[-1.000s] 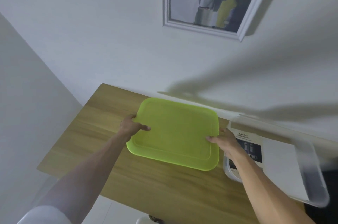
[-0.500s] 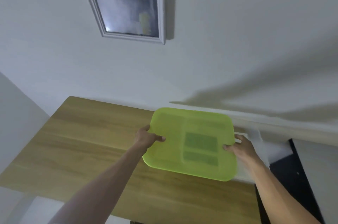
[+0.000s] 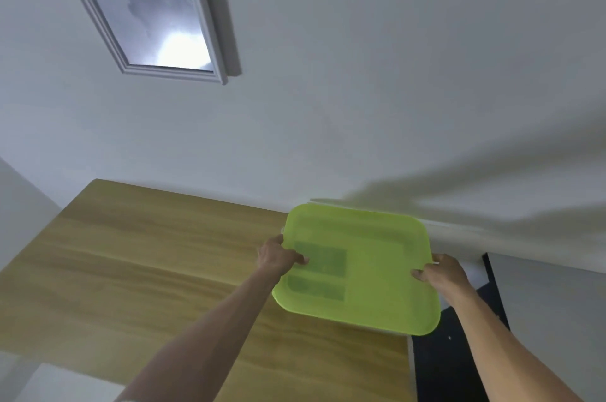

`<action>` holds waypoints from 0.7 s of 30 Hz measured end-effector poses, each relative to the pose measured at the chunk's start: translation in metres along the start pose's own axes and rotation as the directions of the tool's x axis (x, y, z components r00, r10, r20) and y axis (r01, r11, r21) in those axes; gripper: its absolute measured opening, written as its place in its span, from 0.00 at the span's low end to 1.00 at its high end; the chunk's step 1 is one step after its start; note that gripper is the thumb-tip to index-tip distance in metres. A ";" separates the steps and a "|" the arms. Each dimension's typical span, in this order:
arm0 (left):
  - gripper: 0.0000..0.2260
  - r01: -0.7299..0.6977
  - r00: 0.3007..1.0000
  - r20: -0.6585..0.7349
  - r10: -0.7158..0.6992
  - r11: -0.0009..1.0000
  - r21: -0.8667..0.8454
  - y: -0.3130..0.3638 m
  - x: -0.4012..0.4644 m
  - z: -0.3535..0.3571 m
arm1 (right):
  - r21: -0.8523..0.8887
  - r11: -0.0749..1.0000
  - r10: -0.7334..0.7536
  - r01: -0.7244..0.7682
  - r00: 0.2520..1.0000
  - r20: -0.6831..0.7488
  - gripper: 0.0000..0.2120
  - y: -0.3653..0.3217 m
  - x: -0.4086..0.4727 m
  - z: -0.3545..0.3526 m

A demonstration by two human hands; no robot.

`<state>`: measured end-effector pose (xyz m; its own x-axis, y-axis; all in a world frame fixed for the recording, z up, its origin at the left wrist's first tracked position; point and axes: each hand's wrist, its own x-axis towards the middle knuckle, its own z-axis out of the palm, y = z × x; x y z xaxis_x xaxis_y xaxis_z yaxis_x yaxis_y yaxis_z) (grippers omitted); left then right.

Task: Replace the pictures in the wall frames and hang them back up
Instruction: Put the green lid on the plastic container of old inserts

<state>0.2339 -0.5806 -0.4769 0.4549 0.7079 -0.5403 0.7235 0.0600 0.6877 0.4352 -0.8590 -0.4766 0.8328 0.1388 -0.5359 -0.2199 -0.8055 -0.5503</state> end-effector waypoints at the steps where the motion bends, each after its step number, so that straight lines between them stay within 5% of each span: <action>1: 0.45 0.005 1.000 -0.009 -0.005 1.000 0.027 0.000 0.000 0.004 | -0.041 0.999 -0.014 0.014 1.000 0.006 0.12 0.000 -0.001 0.000; 21: 0.33 0.009 0.997 -0.077 0.010 0.970 0.242 0.010 0.017 0.000 | -0.164 0.984 -0.059 0.067 0.997 0.056 0.10 0.006 0.018 0.012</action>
<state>0.2486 -0.5679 -0.4792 0.4211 0.7604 -0.4945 0.8314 -0.1057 0.5455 0.4428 -0.8541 -0.4978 0.8146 0.2178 -0.5375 -0.0773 -0.8778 -0.4728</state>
